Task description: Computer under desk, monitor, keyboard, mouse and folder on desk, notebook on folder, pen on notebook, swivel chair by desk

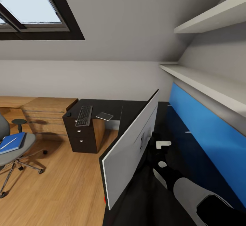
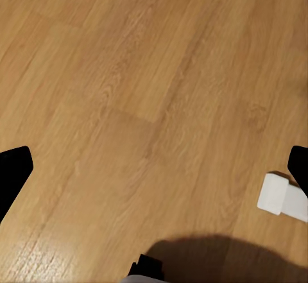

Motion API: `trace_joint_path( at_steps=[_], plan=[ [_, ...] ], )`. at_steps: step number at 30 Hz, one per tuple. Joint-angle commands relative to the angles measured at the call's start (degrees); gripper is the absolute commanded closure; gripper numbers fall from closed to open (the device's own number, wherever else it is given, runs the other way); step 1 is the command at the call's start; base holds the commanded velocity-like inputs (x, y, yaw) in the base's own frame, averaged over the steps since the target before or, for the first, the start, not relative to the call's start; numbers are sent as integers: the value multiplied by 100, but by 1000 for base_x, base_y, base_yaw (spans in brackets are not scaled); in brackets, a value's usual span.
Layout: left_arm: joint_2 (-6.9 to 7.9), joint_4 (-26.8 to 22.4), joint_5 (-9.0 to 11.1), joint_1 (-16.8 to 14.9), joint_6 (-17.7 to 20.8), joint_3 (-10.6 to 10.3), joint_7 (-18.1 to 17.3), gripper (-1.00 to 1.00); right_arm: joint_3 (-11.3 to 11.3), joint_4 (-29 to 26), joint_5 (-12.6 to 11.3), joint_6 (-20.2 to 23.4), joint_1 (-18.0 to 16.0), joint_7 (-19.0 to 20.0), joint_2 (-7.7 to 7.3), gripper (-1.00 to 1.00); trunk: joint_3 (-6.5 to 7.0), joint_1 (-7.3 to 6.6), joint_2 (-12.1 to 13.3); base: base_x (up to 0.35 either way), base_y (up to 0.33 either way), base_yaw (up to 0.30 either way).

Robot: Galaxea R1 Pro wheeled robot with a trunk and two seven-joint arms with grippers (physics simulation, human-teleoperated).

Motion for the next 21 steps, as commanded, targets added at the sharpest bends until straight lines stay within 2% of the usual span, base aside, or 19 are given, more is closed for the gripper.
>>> trace_joint_path(
  at_steps=[1, 3, 4, 21],
  plan=[
    [1, -9, 37, 2, -12, -13, 24, -100, 49, 6, -51, -21, -7, -26, -1, -100, -7, 1, -6, 3, 0, 0],
    [1, -9, 38, 2, -11, -13, 24, -100, 49, 6, -53, -17, -8, -27, -1, -100, -7, 1, -6, 2, 0, 0],
    [1, -9, 38, 2, -9, -12, 24, -100, 49, 6, -54, -16, -8, -31, -1, 100, -7, 1, -6, 2, 0, 0],
    [14, -2, 65, 2, 3, 31, 52, -100, 49, 6, -51, -19, -4, -70, 9, 100, -7, 1, -6, 0, 0, 0]
  ],
)
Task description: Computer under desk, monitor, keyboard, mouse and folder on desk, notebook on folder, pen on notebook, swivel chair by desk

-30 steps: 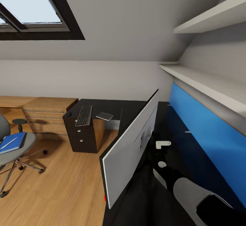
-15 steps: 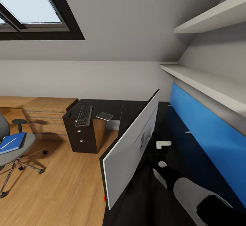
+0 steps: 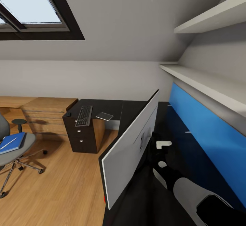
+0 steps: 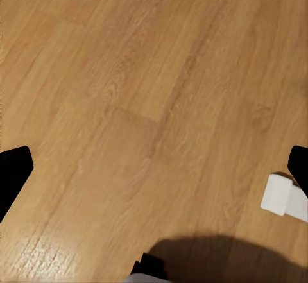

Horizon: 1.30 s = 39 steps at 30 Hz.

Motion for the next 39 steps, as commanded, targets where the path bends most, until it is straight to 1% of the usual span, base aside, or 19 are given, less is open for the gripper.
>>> trace_joint_path(
  at_steps=[1, 6, 7, 8, 9, 10, 11, 13, 14, 15, 16, 17, 18, 20, 22, 23, 29, 35, 39],
  plan=[
    [3, -8, 38, 1, -12, -6, 21, -100, 76, 7, -57, -15, -6, -8, 2, 100, -7, 1, -6, 0, 0, 0],
    [103, -96, 57, 1, 7, 26, 9, -100, 76, 7, -61, -15, -8, -8, -2, 100, -7, 1, -6, 0, 0, 0],
    [118, -399, 60, 1, 60, 37, 5, -100, 76, 7, -61, -15, -6, -8, -6, 100, -7, 1, -6, 0, 0, 0],
    [123, -982, 62, 1, 326, 54, 7, -100, 76, 7, -62, -15, -7, -8, -8, 100, -7, 1, -6, 0, 0, 0],
    [125, -1470, 62, 1, 717, 71, 7, -100, 76, 7, -62, -15, -8, -8, -9, 100, -7, 1, -6, 0, 0, 0],
    [126, -1987, 67, 1, 1290, 114, 10, -100, 76, 7, -62, -15, -9, -10, -9, 100, -7, 1, -6, 0, 0, 0],
    [125, -2504, 80, 1, 2018, 216, 12, -100, 76, 5, -62, -15, -9, -13, -9, 100, -7, 1, -6, 0, 0, 0],
    [102, -3454, 121, 1, 3551, 530, 17, -100, 73, 3, -62, -16, -9, -15, -10, 100, -7, 1, -6, 0, 0, 0],
    [86, -3916, 135, 1, 4154, 635, 19, -100, 71, 1, -62, -15, -8, -16, -10, 100, -7, 1, -6, 0, 0, 0],
    [42, -4547, 147, 1, 4698, 727, 24, -100, 69, -1, -62, -15, -8, -16, -10, 100, -7, 1, -6, 0, 0, 0],
    [-5, -4860, 153, 1, 4902, 764, 28, -100, 68, 1, -62, -15, -9, -17, -12, 100, -7, 1, -6, 0, 0, 0],
    [-35, -4979, 155, 1, 4974, 779, 29, -100, 68, 2, -64, -15, -9, -17, -13, 100, -7, 1, -6, 0, 0, 0],
    [-107, -5151, 157, 1, 5077, 802, 31, -100, 66, 3, -66, -15, -6, -14, -15, 100, -7, 1, -6, 0, 0, 0],
    [-213, -5274, 153, 1, 5157, 836, 39, -100, 65, 5, -68, -15, -6, -11, -17, 100, -7, 1, -6, 0, 0, 0],
    [-301, -5270, 143, 1, 5150, 864, 45, -100, 66, 6, -70, -15, -6, -9, -18, 100, -7, 1, -6, 0, 0, 0],
    [-318, -5251, 143, 1, 5126, 879, 47, -100, 65, 6, -70, -15, -6, -9, -18, 100, -7, 1, -6, 0, 0, 0],
    [-344, -5234, 120, 1, 5041, 956, 54, -100, 59, 8, -77, -15, -2, -7, -25, 100, -7, 1, -6, 0, 0, 0],
    [-353, -5255, 113, 1, 5028, 969, 40, -100, 65, 7, -90, -15, -1, -15, -20, 100, -7, 1, -6, 0, 0, -17],
    [-354, -5210, 110, 1, 5027, 965, 56, -100, 62, 7, -95, -15, -1, -13, -19, 100, -2, 1, -6, 0, 0, -141]
  ],
)
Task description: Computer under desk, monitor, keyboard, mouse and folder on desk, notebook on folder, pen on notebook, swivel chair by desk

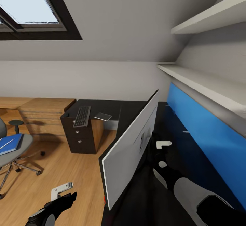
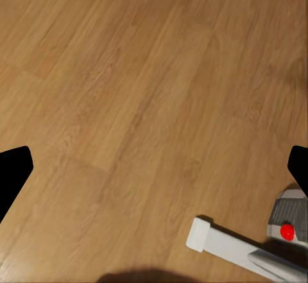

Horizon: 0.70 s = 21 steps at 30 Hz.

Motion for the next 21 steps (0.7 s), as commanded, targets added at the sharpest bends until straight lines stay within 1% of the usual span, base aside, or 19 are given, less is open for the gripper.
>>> trace_joint_path(
  at_steps=[1, 21],
  plan=[
    [-3, 0, 60, 0, 20, 3, 44, -100, 81, 23, -176, -53, -7, -36, -4, 100, -5, 2, -6, 0, 0, -226],
    [-12, 7, 42, 0, 15, -4, 37, -100, 81, 23, -167, -53, -7, -39, -4, 100, 44, 2, -6, 0, 0, -247]
  ],
)
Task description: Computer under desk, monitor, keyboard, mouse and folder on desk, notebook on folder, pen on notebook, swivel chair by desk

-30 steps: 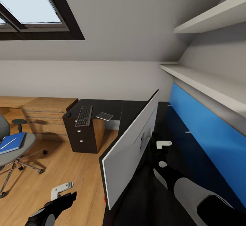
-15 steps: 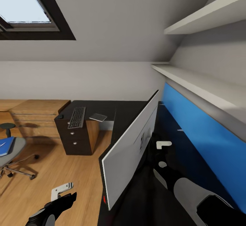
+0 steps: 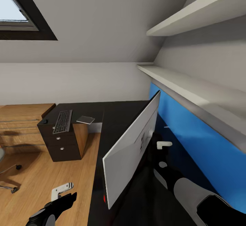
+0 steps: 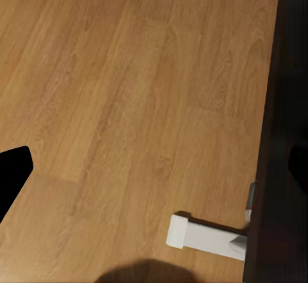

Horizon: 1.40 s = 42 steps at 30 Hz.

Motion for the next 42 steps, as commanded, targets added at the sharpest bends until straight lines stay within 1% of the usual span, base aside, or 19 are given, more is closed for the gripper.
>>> trace_joint_path(
  at_steps=[1, 8, 11, 26, 31, 42],
  plan=[
    [-3, -10, 61, 0, 18, 3, 41, -100, 49, -3, 12, -24, -10, -24, 1, 100, -4, 1, -7, 0, 0, -250],
    [-3, -10, 61, 0, 14, 2, 41, -100, 48, -3, 12, -24, -10, -24, -2, 100, 14, 1, -7, 1, -2, -250],
    [-3, -10, 61, 0, -40, 2, 41, -100, 48, -3, 12, -24, -10, -27, 0, 100, 16, 1, -7, 63, -117, -124],
    [-3, -10, 76, 0, -64, 4, 49, -100, 57, -3, 12, -17, -10, -32, 4, 100, 17, 1, -7, 8, -22, -11],
    [8, -10, 67, 0, -64, 10, 49, -100, 57, -3, 12, -23, -10, -32, 7, 100, 17, 1, -7, 0, -192, 0],
    [10, -10, 62, 0, -65, 11, 43, -100, 57, -3, 19, -20, -10, -32, 10, 100, 17, 1, -7, 19, -74, 0]
  ],
)
